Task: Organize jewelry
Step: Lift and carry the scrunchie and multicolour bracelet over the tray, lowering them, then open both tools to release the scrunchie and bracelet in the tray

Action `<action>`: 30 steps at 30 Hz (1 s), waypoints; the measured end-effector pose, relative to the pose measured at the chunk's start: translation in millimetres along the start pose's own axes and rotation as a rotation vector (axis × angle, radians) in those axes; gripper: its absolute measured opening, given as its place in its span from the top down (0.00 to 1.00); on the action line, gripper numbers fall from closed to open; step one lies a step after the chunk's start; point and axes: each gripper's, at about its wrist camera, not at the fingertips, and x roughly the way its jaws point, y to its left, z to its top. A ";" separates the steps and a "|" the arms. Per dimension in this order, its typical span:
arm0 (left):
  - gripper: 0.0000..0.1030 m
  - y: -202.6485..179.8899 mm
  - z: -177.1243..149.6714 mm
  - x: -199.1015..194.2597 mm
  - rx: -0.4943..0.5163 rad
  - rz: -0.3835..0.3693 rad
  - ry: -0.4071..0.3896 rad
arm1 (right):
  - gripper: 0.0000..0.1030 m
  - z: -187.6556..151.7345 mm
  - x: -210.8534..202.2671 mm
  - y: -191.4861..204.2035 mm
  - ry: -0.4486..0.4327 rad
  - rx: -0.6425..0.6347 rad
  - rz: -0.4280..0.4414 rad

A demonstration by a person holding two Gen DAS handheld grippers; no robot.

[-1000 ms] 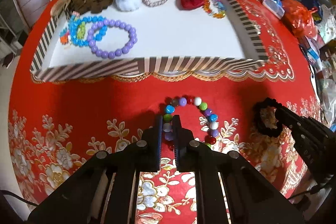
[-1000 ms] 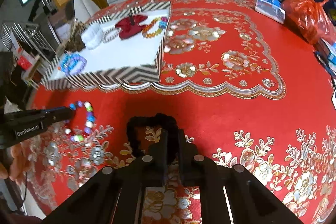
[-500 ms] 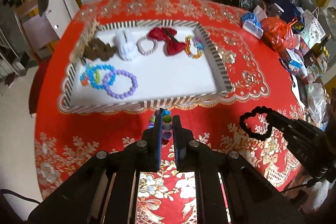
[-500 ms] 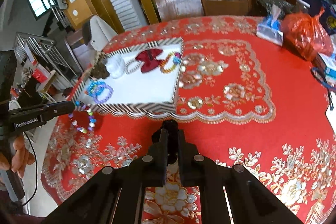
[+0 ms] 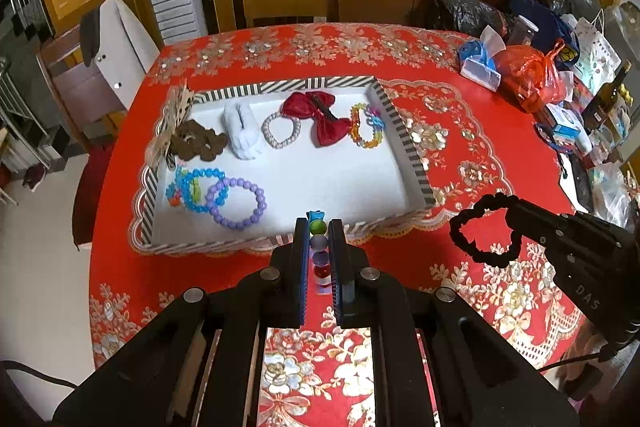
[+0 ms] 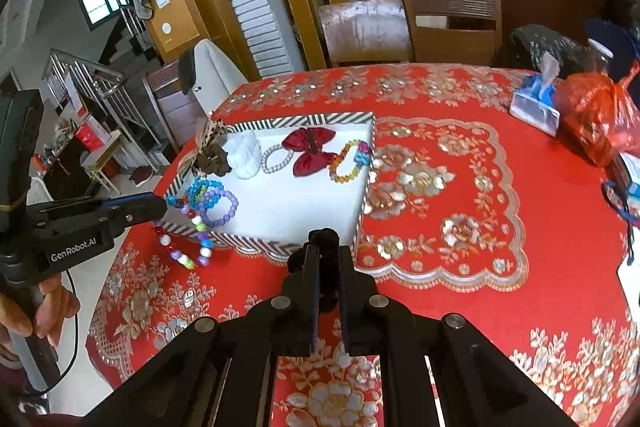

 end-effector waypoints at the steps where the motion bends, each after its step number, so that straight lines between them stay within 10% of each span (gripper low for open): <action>1: 0.92 0.1 2.5 1.2 0.002 0.003 0.000 | 0.93 2.5 2.2 0.4 0.001 -0.001 0.002; 30: 0.92 50.8 48.4 150.0 -0.124 -0.017 0.219 | 0.93 51.2 169.8 -4.7 0.240 -0.022 -0.043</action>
